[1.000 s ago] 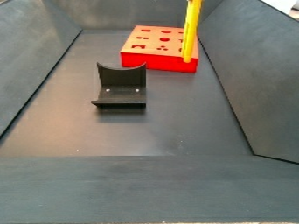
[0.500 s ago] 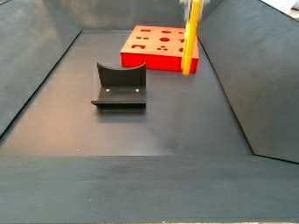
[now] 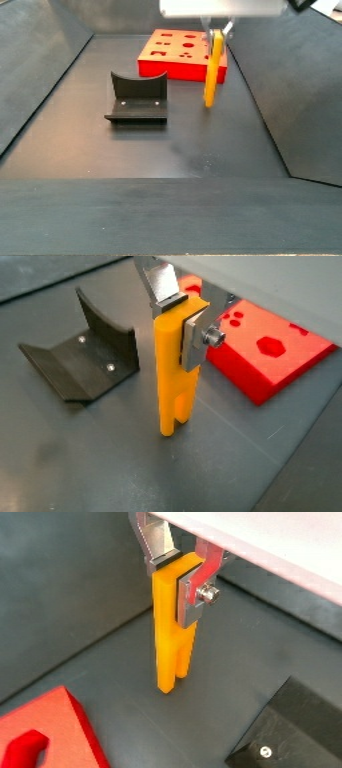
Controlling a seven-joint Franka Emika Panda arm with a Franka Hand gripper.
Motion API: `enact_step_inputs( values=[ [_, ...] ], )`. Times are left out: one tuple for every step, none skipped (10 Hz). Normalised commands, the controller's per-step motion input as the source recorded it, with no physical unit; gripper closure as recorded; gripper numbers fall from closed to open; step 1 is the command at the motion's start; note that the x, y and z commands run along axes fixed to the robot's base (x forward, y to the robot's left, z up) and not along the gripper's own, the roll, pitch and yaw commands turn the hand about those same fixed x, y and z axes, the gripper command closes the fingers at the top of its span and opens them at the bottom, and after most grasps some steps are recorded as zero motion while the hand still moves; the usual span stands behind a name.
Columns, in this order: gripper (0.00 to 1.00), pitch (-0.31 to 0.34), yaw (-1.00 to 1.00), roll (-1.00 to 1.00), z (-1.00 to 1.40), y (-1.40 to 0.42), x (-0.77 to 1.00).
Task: Pick up the square-circle object. Move up. Place the square-circle object on the fixture. Regrasp the square-circle object. Rotate the square-circle object. Move to above the board. Insert the square-circle object.
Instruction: Rotate the square-circle object.
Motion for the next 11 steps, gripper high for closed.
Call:
enact_step_inputs(
  values=[
    [1.0, -0.058, -0.06, -0.15, -0.27, 0.03, 0.01],
    [1.0, -0.058, -0.06, -0.15, -0.21, 0.03, 0.01],
    [1.0, -0.058, -0.06, -0.15, -0.21, 0.03, 0.01],
    [1.0, -0.039, -0.05, -0.15, -0.19, 0.04, -0.02],
    [1.0, -0.04, -0.05, -0.15, -0.19, 0.04, -0.02],
    [1.0, -0.041, -0.05, -0.15, -0.19, 0.04, -0.01],
    [1.0, -0.041, -0.05, -0.15, -0.19, 0.04, -0.01],
    [1.0, -0.041, -0.05, -0.15, -0.19, 0.04, -0.01],
    [1.0, -0.041, -0.05, -0.15, -0.19, 0.04, -0.01],
    [1.0, -0.041, -0.05, -0.15, -0.19, 0.04, -0.01],
    [1.0, -0.041, -0.05, -0.15, -0.19, 0.03, -0.01]
  ],
)
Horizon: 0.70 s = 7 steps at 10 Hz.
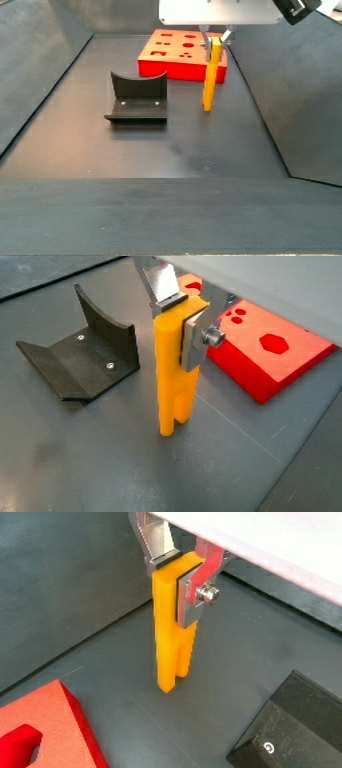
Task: Pick up the square-circle object. Move up. Place the square-circle object on the fixture. Regrasp the square-circle object. Rotate the square-circle object. Move to above the board. Insert the square-circle object.
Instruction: Rotate the square-circle object.
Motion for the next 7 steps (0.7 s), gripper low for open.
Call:
enact_step_inputs(
  values=[
    [0.0, -0.041, -0.05, 0.05, 0.0, 0.0, 0.0],
    [0.0, -0.037, -0.03, 0.04, 1.0, 0.0, 0.0],
    [0.0, -0.017, -0.03, 0.03, 1.0, 0.0, -0.02],
    [0.0, 0.008, -0.03, 0.03, 1.0, 0.0, -0.04],
    [0.0, 0.042, -0.02, 0.01, 0.78, 0.0, -0.02],
    [0.0, 0.052, -0.02, 0.0, 0.65, 0.0, -0.02],
    [0.0, 0.077, -0.01, -0.02, 0.34, 0.0, 0.0]
  ],
)
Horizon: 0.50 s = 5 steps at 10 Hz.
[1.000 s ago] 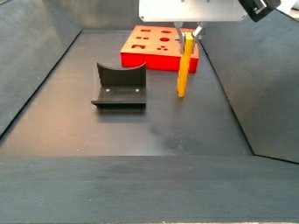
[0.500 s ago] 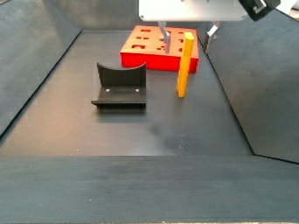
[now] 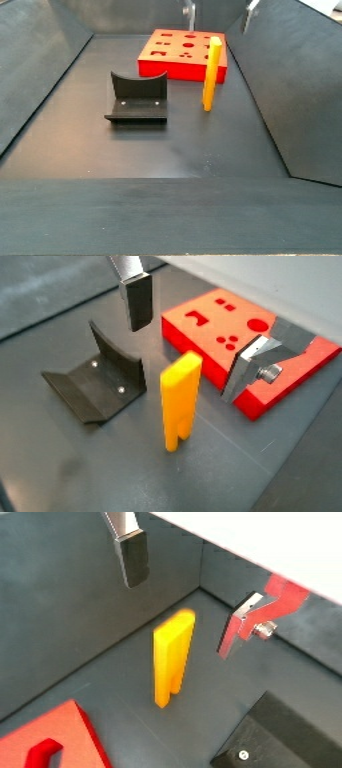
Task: Pick up the square-circle object. Move up. Place the square-circle object on the fixture. Regrasp the square-circle object. Rotate the square-circle object. Move to above the board. Insert the square-circle object.
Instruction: Rotate the square-circle object.
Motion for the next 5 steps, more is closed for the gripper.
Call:
enact_step_inputs(
  values=[
    [0.0, 0.007, 1.0, 0.0, 0.0, 0.08, 0.0],
    [0.0, 0.008, 1.0, 0.0, -0.14, 0.08, 0.02],
    [0.0, 0.007, 1.0, 0.0, -0.13, 0.05, 0.04],
    [0.0, 0.006, 1.0, 0.0, -0.07, 0.03, 0.04],
    [0.0, 0.006, 1.0, 0.0, -0.04, 0.02, 0.03]
  ],
)
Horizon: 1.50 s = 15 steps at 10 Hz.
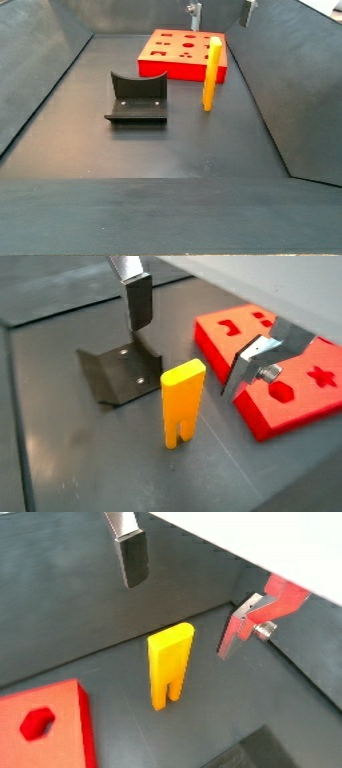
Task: Pick up the square-circle object. Move up. Place the square-circle object on the fixture. Regrasp the square-circle object. Rotate the square-circle object. Move to above the board. Insert the square-circle object.
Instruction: Rotate the square-circle object.
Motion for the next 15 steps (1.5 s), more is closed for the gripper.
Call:
enact_step_inputs(
  values=[
    [0.0, 0.006, 1.0, 0.0, -0.03, 0.01, 0.03],
    [0.0, 0.006, 1.0, 0.0, -0.03, 0.01, 0.03],
    [0.0, 0.006, 1.0, 0.0, -0.03, 0.0, 0.03],
    [0.0, 0.007, 1.0, 0.0, -0.03, 0.0, 0.03],
    [0.0, 0.007, 1.0, 0.0, -0.03, 0.0, 0.03],
    [0.0, 0.007, 1.0, 0.0, -0.03, 0.0, 0.03],
    [0.0, 0.007, 1.0, 0.0, -0.03, 0.0, 0.03],
    [0.0, 0.007, 1.0, 0.0, -0.03, 0.0, 0.03],
    [0.0, 0.008, 1.0, 0.0, -0.03, 0.0, 0.04],
    [0.0, 0.008, 1.0, 0.0, -0.03, 0.0, 0.04],
    [0.0, 0.008, 1.0, 0.0, -0.03, 0.0, 0.04],
    [0.0, 0.008, 1.0, 0.0, -0.03, 0.0, 0.04],
    [0.0, 0.009, 1.0, 0.0, -0.03, 0.0, 0.04],
    [0.0, 0.009, 1.0, 0.0, -0.03, 0.0, 0.04],
    [0.0, 0.009, 1.0, 0.0, -0.03, 0.0, 0.04]
  ],
)
